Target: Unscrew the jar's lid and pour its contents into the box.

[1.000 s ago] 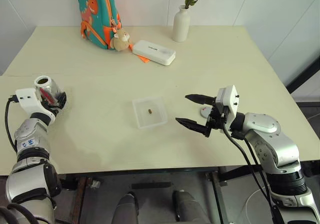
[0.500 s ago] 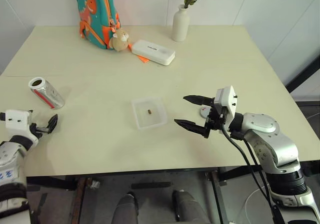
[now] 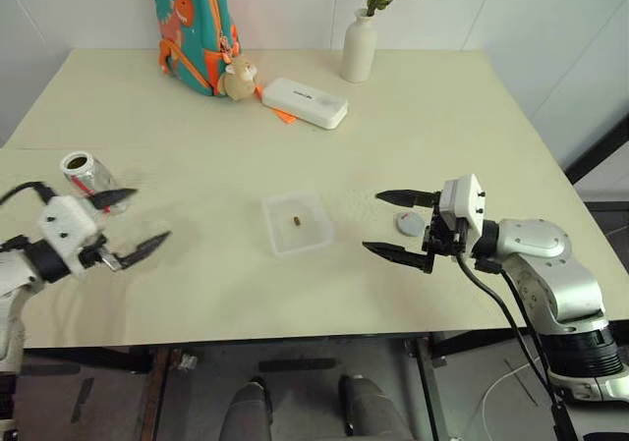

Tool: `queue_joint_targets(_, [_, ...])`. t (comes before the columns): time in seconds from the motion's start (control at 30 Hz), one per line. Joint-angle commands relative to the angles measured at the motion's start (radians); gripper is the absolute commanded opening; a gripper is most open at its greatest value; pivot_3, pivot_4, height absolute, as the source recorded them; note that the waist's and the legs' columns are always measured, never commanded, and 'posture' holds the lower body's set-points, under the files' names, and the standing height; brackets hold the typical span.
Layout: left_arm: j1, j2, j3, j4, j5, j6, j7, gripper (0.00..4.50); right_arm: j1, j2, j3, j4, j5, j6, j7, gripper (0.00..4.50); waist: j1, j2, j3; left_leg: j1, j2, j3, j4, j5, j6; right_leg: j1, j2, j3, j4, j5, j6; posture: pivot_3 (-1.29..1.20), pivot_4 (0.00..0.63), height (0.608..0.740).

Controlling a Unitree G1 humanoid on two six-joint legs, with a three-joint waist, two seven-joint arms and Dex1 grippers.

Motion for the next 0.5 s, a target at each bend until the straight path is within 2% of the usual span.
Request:
queue_joint_targets(0.03, [-0.075, -0.032, -0.070, -0.047, -0.022, 0.012, -0.065, 4.46, 0.003, -0.029, -0.051, 0.005, -0.004, -0.043, 0.008, 4.50, -0.001, 0.000, 0.000, 0.000, 0.000, 0.000, -0.001, 0.000, 0.000, 0.000, 0.000, 0.000, 0.000, 0.004, 0.007, 0.00, 0.150, 0.740])
queue_joint_targets(0.23, [-0.203, -0.082, -0.108, -0.042, -0.054, 0.068, -0.101, 4.46, 0.068, -0.049, -0.110, -0.016, -0.017, -0.064, -0.034, 4.50, 0.002, 0.000, 0.000, 0.000, 0.001, -0.001, 0.000, 0.000, 0.000, -0.001, 0.003, 0.000, 0.001, 0.003, 0.010, 0.00, 0.150, 0.740])
queue_joint_targets(0.5, [-0.158, -0.076, -0.074, -0.071, -0.047, 0.110, -0.105, 4.46, 0.106, -0.027, -0.104, -0.058, -0.024, -0.064, -0.076, 4.50, -0.006, 0.000, 0.000, 0.000, 0.001, -0.001, 0.004, 0.000, 0.000, -0.001, 0.003, 0.001, 0.004, 0.003, 0.011, 0.00, 0.150, 0.740])
